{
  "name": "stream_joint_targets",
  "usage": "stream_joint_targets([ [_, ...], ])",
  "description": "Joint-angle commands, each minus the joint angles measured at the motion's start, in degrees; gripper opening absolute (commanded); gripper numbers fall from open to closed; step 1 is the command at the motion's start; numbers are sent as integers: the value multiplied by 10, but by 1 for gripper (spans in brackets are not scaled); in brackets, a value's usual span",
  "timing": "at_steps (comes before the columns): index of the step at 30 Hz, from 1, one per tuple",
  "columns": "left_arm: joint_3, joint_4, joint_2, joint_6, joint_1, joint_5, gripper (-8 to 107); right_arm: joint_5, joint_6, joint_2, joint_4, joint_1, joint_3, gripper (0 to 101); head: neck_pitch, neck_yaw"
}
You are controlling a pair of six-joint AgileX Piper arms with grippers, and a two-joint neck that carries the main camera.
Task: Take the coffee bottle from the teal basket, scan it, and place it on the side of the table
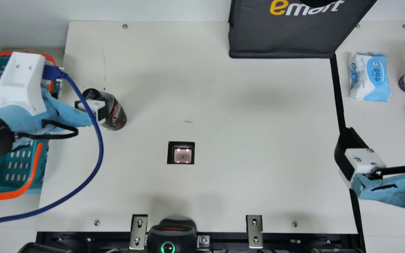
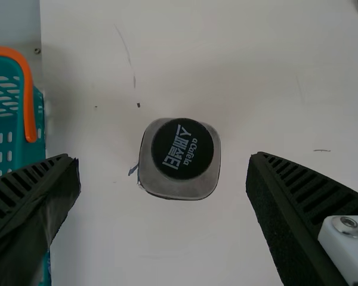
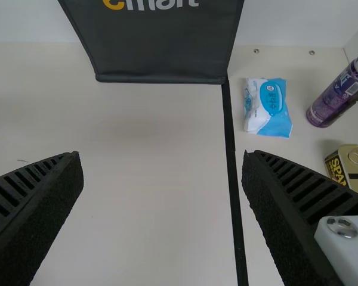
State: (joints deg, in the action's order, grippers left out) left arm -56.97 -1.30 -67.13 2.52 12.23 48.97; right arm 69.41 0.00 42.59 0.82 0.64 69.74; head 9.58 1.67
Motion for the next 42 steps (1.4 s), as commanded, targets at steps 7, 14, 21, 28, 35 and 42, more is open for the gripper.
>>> stream_joint_targets([
  [7, 24, -2, -18, -1, 6, -43, 90, 0, 0, 0, 0, 0, 0, 95, -17, -1],
  [14, 33, 12, -37, 22, 17, -70, 90, 0, 0, 0, 0, 0, 0, 95, -17, -1],
  [21, 40, 20, -49, 40, 24, -92, 50, 0, 0, 0, 0, 0, 0, 95, -17, -1],
  [28, 48, 29, -48, 56, 30, -106, 3, 0, 0, 0, 0, 0, 0, 95, -17, -1],
  [35, 44, 47, -32, 92, 39, -85, -8, 0, 0, 0, 0, 0, 0, 95, -17, -1],
  [42, 16, 75, -13, 157, 58, -29, -8, 0, 0, 0, 0, 0, 0, 95, -17, -1],
])
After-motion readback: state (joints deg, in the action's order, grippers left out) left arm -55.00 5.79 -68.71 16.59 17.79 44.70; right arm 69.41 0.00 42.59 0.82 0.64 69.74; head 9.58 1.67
